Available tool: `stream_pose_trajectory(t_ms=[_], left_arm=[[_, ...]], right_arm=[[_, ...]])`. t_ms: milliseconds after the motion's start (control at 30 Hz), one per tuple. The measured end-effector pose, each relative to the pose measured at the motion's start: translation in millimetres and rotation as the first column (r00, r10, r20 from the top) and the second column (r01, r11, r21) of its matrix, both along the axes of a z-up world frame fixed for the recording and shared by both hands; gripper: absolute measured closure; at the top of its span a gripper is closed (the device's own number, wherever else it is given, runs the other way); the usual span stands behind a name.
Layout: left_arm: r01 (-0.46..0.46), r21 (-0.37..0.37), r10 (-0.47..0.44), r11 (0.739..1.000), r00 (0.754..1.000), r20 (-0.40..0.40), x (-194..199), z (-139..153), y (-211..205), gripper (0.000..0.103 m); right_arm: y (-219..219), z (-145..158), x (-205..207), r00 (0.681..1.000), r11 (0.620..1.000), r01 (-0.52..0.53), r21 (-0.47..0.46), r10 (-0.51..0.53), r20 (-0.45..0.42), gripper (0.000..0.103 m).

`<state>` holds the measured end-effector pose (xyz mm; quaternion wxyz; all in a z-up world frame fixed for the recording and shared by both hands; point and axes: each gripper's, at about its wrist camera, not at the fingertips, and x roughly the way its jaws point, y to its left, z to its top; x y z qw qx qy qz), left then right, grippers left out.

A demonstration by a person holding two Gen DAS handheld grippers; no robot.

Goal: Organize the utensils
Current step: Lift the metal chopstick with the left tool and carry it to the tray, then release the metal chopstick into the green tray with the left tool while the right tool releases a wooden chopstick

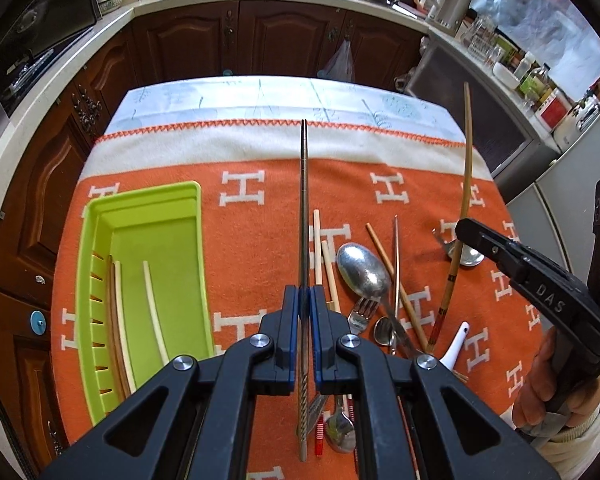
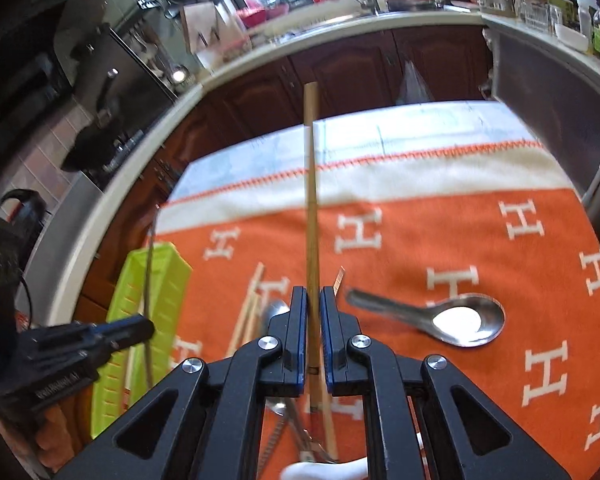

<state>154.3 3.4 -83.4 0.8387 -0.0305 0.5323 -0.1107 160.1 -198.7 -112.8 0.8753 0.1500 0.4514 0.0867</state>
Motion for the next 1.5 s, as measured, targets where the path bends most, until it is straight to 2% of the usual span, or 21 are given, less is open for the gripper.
stream_pose_trajectory(t_ms=[300, 567, 833, 1200, 1300, 1333, 1367, 1500], left_arm=[[-0.027, -0.018, 0.028, 0.999, 0.997, 0.072, -27.2, 41.0, 28.8, 0.100], [-0.101, 0.011, 0.100, 0.995, 0.991, 0.086, -50.6, 51.3, 71.0, 0.100], [-0.142, 0.028, 0.140, 0.990, 0.989, 0.052, -65.5, 37.9, 103.4, 0.099], [-0.154, 0.038, 0.155, 0.987, 0.988, -0.003, -67.9, 14.1, 121.1, 0.099], [-0.170, 0.041, 0.170, 0.985, 0.985, -0.010, -66.0, 9.9, 123.7, 0.086], [-0.178, 0.044, 0.178, 0.983, 0.984, -0.009, -65.4, 9.0, 124.8, 0.081], [-0.181, 0.050, 0.182, 0.982, 0.983, -0.008, -64.9, 8.2, 125.5, 0.081], [-0.187, 0.058, 0.187, 0.981, 0.982, -0.006, -63.5, 6.9, 127.2, 0.077]], right_arm=[[39.1, 53.3, -30.5, 0.993, 0.992, -0.113, 0.063, 0.111, 0.044, 0.097], [107.7, 76.3, -56.6, 0.974, 0.965, -0.225, 0.134, 0.225, 0.018, 0.097], [175.5, 64.4, -71.6, 0.952, 0.944, -0.282, 0.174, 0.297, -0.070, 0.096], [216.6, 24.9, -55.0, 0.936, 0.946, -0.283, 0.158, 0.308, -0.168, 0.096], [224.6, 15.4, -51.1, 0.933, 0.949, -0.281, 0.146, 0.306, -0.192, 0.095], [225.4, 12.4, -50.5, 0.932, 0.949, -0.278, 0.146, 0.303, -0.200, 0.091], [225.5, 9.9, -49.6, 0.932, 0.951, -0.273, 0.146, 0.299, -0.204, 0.084], [225.6, 8.9, -50.2, 0.937, 0.954, -0.269, 0.133, 0.291, -0.191, 0.077]])
